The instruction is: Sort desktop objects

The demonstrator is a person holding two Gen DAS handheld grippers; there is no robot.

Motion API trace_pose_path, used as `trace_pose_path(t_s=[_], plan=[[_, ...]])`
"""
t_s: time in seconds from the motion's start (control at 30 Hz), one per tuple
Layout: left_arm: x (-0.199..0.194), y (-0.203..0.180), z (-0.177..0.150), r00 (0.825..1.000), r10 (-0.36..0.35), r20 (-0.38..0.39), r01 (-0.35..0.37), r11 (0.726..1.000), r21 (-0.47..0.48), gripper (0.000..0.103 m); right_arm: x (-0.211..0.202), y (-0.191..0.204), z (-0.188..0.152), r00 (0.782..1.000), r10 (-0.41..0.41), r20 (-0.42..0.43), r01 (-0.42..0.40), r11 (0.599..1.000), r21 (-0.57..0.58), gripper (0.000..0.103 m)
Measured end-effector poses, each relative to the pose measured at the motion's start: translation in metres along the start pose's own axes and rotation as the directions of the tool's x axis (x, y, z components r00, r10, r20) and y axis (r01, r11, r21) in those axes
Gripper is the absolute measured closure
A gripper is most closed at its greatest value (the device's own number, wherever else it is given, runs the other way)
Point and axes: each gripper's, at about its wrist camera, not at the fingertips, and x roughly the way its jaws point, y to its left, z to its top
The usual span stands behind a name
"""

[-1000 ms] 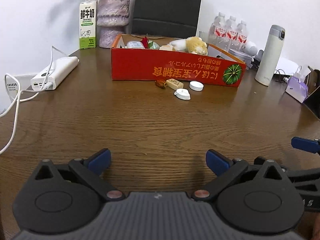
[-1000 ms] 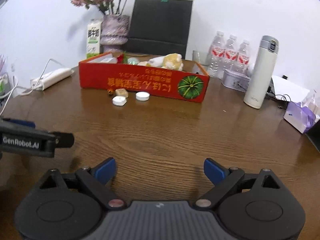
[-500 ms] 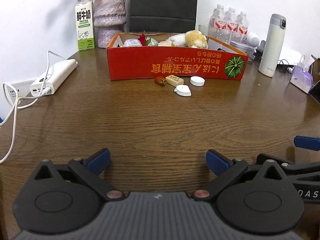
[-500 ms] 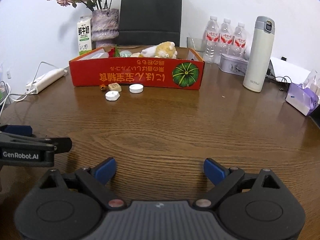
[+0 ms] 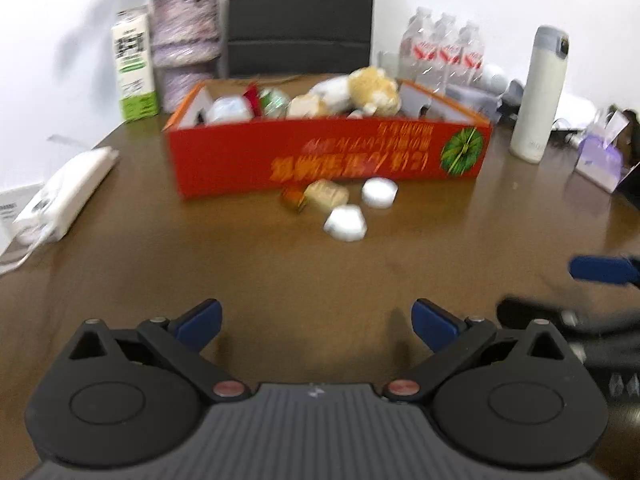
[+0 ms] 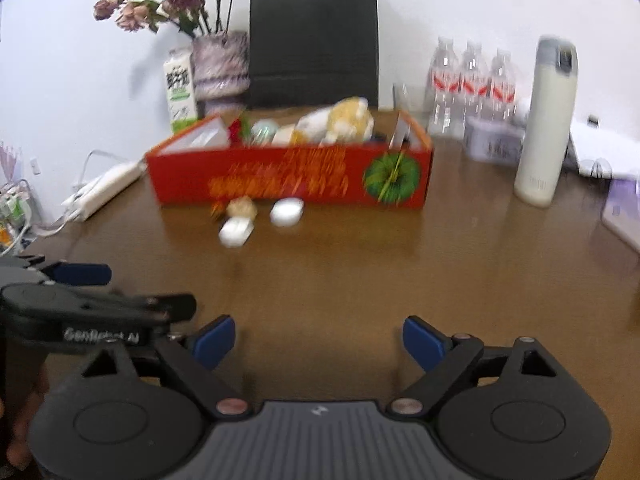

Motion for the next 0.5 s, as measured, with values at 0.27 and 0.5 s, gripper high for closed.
trace_pose_path(t_s=[0.27, 0.5], plan=[[0.051, -0.007, 0.045, 0.999, -0.038, 0.000, 0.038, 0.999, 0.032, 0.035, 0.058, -0.029, 0.061, 0.991, 0.133, 0.013, -0.131, 0.988, -0.086, 0.034], [0.057, 0.000, 0.042, 0.993, -0.115, 0.004, 0.115, 0.993, -0.014, 0.077, 0.102, -0.026, 0.087, 0.974, 0.221, -0.048, -0.224, 0.972, -0.071, 0.036]])
